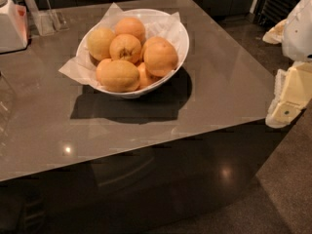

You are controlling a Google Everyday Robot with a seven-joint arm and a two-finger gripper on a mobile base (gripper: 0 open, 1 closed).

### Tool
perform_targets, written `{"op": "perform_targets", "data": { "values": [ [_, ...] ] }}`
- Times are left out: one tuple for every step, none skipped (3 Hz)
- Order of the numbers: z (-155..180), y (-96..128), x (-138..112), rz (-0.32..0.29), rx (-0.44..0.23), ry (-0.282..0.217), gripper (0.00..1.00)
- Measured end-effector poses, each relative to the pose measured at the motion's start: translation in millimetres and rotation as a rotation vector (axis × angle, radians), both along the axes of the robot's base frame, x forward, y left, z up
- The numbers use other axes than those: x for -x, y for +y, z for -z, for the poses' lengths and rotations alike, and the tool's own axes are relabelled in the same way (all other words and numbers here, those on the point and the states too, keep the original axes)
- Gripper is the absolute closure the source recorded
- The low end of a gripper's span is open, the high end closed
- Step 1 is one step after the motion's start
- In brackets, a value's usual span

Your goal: Pick orange from white bowl

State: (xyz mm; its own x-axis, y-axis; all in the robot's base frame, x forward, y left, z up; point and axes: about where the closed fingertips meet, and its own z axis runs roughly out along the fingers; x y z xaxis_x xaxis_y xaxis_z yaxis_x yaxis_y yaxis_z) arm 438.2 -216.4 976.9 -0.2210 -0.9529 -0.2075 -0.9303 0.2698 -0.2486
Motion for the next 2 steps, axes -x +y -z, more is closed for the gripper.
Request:
{"op": "perform_targets", "data": {
  "values": [
    [0.0, 0.1, -0.1, 0.0, -0.001, 0.0, 0.0],
    [-3.2, 6.7, -11.0, -0.002, -0.038, -0.016, 0.0]
  ]
}}
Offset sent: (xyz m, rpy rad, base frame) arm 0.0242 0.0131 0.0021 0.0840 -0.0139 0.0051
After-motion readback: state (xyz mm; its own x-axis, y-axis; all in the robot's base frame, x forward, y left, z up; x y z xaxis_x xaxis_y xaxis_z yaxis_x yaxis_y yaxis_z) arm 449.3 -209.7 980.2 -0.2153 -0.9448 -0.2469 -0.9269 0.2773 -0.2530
